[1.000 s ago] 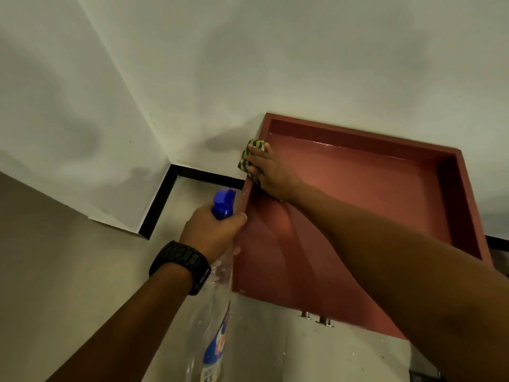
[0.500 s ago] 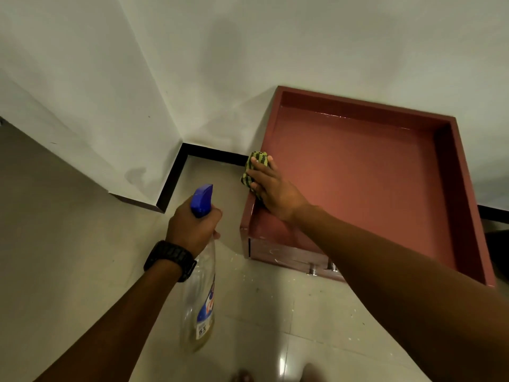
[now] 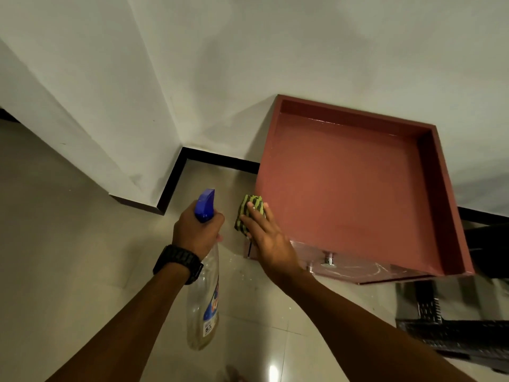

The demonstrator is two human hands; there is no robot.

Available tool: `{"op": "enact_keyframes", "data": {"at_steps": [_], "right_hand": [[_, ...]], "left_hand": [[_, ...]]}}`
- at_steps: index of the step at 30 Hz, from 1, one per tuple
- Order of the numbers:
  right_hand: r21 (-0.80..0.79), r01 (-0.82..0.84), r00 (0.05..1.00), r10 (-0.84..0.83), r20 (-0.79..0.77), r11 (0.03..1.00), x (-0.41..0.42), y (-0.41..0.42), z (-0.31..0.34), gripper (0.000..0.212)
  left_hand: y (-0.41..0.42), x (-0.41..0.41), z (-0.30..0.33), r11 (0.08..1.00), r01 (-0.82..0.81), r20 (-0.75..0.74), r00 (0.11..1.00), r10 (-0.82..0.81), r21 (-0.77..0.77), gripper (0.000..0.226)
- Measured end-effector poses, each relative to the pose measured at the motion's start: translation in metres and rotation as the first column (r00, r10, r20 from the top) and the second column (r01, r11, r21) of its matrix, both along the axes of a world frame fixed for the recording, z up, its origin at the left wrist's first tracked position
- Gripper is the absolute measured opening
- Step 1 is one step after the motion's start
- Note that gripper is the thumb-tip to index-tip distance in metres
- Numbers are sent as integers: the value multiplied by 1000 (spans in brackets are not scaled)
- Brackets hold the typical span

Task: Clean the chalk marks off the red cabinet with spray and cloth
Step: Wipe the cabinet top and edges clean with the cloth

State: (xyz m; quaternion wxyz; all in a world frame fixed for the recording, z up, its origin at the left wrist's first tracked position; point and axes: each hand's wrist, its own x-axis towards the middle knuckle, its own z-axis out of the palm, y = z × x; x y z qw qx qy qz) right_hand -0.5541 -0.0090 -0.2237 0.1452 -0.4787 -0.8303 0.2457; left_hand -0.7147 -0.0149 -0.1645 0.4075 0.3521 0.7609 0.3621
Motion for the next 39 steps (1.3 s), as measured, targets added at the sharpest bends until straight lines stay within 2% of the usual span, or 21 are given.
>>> {"op": "enact_keyframes", "data": {"at_steps": [2,5,8,11,14,17,19,20,22,25,29,33,36,39], "right_hand": [[68,4,999,-6,36,998,13,0,-4,56],[95,10,983,-28,182,995,36,9,-16,70],[92,51,974,-69,216,995,60,17,-26,59],[95,239,958,-250,143,966,104,13,-29,46],[134,430,867,-450,214,893,180,5,-29,45],[110,572,742,-570,352,813,248,7,-34,46],[126,629,677,-620,396,767,247,10,-36,57],[144,652,661,-651,373,745,231,10,-36,55],[159,651,689,-666,285,742,180,10,-36,47],[132,529,818,-546,181,838,87,10,-37,47],[149,285,927,-312,209,947,-4,0,-38,54],[174,174,953,-210,220,969,19,1,-36,52],[160,273,930,-303,209,948,73,4,-35,50],[134,375,881,-398,257,917,140,3,-38,49]], "left_hand": [[0,0,0,1000,7,3,1000,-7,17,14],[2,6,0,999,24,-14,1000,-23,46,13],[1,16,0,996,41,-41,998,-38,76,12],[-4,26,-2,995,76,-40,997,-73,70,12],[-4,33,1,991,112,-51,993,-108,80,11],[0,36,-2,990,116,-56,992,-112,75,10],[3,38,-4,989,128,-60,990,-124,72,10],[3,40,-5,990,127,-58,991,-123,69,10],[3,43,-5,989,130,-55,991,-126,72,11],[4,46,-9,990,132,-61,990,-129,58,11],[7,49,-10,989,138,-42,990,-136,57,11],[11,58,-7,987,152,-52,987,-150,54,10],[15,69,-4,982,182,-106,979,-175,61,8],[18,86,-3,983,166,-76,984,-160,76,5]]}}
